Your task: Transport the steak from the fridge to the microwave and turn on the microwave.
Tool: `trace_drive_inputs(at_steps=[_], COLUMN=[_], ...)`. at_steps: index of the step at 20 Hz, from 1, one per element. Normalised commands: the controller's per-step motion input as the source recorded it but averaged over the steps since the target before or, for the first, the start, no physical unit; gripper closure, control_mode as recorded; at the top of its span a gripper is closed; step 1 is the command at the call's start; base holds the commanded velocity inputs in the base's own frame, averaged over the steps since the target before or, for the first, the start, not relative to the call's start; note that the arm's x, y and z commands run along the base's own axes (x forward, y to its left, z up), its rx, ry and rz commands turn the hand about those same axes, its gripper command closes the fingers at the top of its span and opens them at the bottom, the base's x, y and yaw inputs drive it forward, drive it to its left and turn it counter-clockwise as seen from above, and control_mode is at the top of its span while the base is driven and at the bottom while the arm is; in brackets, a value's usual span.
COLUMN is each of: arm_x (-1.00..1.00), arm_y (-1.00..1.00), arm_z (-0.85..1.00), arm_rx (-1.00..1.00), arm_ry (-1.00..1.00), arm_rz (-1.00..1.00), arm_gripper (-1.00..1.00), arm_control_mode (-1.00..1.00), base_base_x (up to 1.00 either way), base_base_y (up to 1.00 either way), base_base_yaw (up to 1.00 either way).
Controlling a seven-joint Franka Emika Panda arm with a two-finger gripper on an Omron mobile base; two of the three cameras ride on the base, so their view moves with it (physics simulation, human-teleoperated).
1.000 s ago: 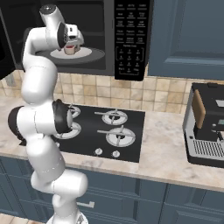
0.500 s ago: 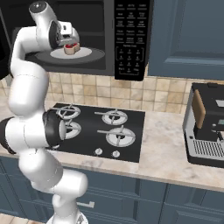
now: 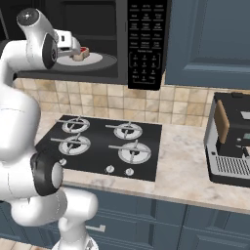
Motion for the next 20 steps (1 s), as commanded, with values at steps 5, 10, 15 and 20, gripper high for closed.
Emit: trace_drive_inputs(at_steps=[5, 10, 15, 20], arm_x=[-0.68, -0.68, -0.71, -0.66], arm_y=[-0.09, -0.07, -0.03, -0.05], arm_z=[0.15, 0.25, 0.21, 0.11], arm_rx=[0.13, 0.16, 0.14, 0.14], arm_ry=[-0.01, 0.0, 0.0, 0.06], arm_rz=[0.0, 0.0, 0.0, -0.01], arm_gripper=[-1.0, -1.0, -1.0, -1.0], arm_control_mode=[-1.0, -1.0, -1.0, -1.0], base_base_x=[0.0, 0.0, 0.0, 0.0], base_base_y=[0.0, 0.0, 0.0, 0.0], base_base_yaw=[0.0, 0.0, 0.0, 0.0])
